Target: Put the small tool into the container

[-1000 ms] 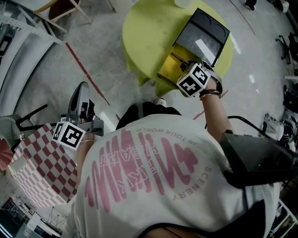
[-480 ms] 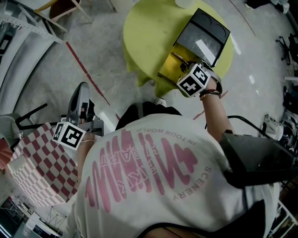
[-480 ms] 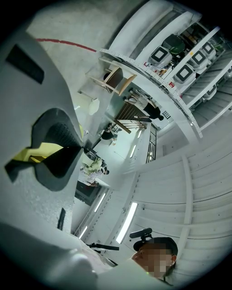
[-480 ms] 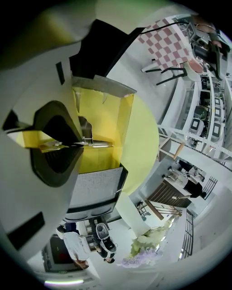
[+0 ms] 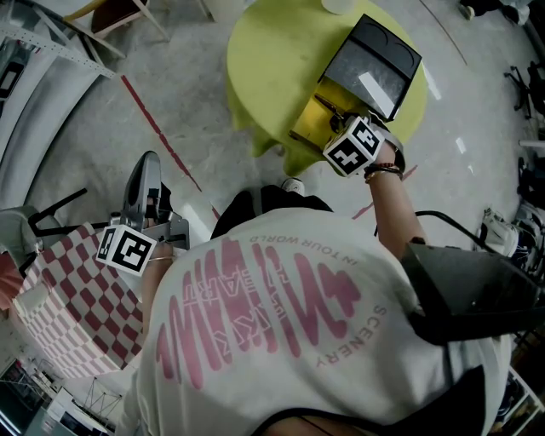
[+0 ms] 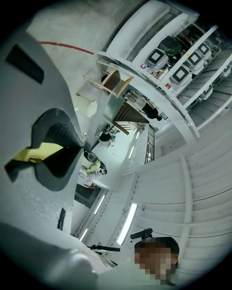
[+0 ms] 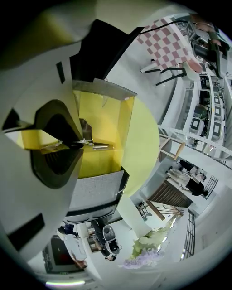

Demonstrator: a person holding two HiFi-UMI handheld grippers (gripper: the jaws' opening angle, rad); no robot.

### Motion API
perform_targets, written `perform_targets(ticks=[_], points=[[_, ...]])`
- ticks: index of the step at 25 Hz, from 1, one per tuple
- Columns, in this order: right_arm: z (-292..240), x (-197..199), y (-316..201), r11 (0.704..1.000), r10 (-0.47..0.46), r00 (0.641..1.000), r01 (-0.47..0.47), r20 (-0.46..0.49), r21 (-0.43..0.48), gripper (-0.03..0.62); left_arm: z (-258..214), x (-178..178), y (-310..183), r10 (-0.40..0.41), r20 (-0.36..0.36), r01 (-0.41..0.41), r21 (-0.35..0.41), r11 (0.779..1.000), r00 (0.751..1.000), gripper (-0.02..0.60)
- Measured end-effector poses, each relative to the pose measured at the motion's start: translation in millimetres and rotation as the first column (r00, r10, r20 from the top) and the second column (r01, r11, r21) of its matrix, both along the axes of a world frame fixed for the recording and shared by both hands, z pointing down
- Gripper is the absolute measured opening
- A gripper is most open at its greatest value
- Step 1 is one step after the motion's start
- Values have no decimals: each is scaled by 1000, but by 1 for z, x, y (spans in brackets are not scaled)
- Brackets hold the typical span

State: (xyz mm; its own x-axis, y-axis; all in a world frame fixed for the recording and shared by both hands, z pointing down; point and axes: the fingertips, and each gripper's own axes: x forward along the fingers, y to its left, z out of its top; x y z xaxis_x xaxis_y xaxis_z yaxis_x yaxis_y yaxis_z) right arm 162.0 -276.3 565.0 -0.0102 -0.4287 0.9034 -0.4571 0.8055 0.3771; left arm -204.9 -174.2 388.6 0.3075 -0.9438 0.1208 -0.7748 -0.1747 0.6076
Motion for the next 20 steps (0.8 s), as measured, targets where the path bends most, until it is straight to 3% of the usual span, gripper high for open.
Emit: perform_targets(ticks=[20], points=[[5,-4,13,1000,8,1000,-8,-7,-12,61,-4,-12,15,5,-17,-5,4,1000,1000,8]])
